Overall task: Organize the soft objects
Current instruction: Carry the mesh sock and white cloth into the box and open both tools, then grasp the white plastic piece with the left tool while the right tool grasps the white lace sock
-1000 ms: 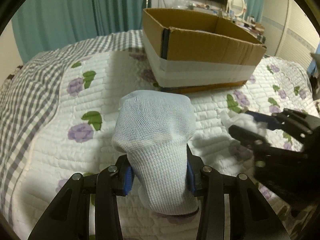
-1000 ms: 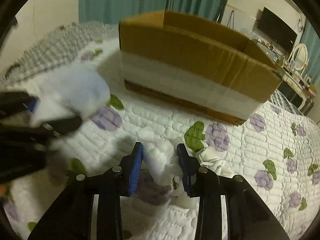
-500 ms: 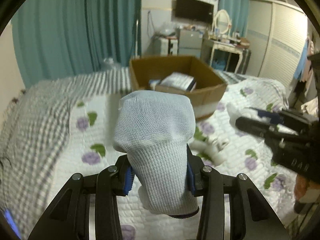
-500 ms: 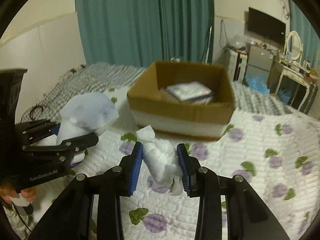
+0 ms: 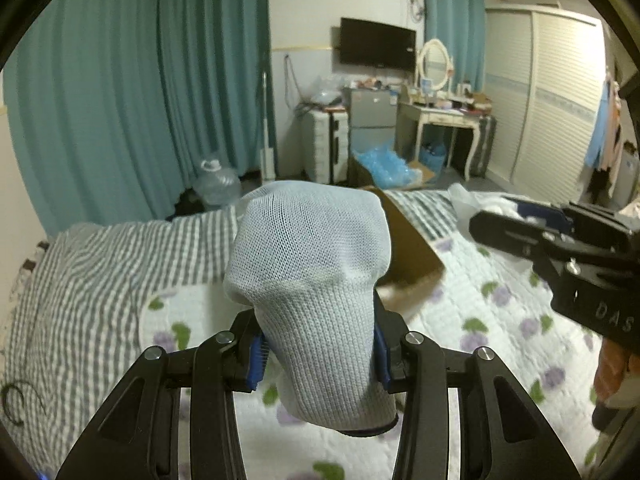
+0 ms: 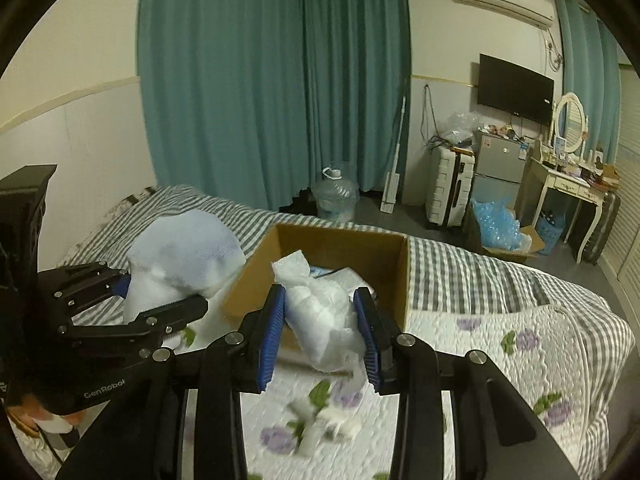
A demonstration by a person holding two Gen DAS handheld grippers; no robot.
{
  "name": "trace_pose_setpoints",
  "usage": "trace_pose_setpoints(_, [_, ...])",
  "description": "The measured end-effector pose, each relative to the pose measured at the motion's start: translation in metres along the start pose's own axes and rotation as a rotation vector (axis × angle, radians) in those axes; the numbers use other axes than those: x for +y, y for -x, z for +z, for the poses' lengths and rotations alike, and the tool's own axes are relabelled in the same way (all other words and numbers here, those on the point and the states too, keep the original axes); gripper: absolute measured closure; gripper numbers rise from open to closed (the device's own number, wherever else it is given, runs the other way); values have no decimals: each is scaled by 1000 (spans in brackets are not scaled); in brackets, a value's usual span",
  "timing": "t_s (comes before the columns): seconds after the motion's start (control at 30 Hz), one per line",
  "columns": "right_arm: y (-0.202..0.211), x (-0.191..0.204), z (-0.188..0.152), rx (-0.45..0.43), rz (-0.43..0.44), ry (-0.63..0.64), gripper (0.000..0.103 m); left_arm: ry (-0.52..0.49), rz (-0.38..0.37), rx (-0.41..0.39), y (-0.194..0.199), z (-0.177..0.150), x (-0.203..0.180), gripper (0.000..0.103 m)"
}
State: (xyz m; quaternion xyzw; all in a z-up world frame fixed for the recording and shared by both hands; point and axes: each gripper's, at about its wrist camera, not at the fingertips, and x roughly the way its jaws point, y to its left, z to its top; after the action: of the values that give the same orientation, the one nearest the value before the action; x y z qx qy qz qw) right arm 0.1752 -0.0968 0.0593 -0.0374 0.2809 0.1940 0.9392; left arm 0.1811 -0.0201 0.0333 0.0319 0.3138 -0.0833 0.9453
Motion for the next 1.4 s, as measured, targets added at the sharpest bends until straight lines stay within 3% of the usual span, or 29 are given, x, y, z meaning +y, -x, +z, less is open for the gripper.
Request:
trace_pose_setpoints(0.23, [-88,-31,20,61,-14,-29,68,0,64,47,-84,27,18,62])
trace_pose_setpoints(0.53, [-190,-67,22,111,-34,-90,68,-23,74,72,-155,25,28,59])
trace_pose_setpoints(0.57, [-196,-70,22,119,-46,-98,66,-30,80,68,-159,24,27,58])
trace_pose_setpoints(0.6, [-199,-73,22,124,-53,-99,64,-32,80,65,-161,24,26,50])
trace_pose_setpoints(0.63, [-201,-73,22,120,-56,-94,57,-33,68,65,-163,24,24,45])
trace_pose_setpoints(0.67, [-200,-75,22,112,-66,-94,41,-34,49,59,-162,23,23,33])
trace_pose_setpoints(0.7, [-197,-77,21,100,-74,-100,33,-30,42,47,-160,23,21,23])
trace_pose_setpoints(0.73, [-191,-78,20,85,-71,-113,26,-30,50,34,-157,23,19,20])
trace_pose_setpoints(0.9, [-154,-77,30,54,-80,-120,23,-51,106,-34,-118,30,13,19])
trace_pose_setpoints(1.0, [-115,-70,41,21,-96,-93,18,-38,113,-56,-83,37,11,19])
trace_pose_setpoints(1.07, [-86,-65,48,6,-99,-87,15,-31,132,-79,-54,42,9,10])
trace_pose_setpoints(1.23, [-8,-48,57,-46,-125,-47,8,-19,166,-124,9,41,7,10])
trace_pose_setpoints(1.4, [56,-29,42,-71,-149,5,3,-13,143,-123,51,26,3,10])
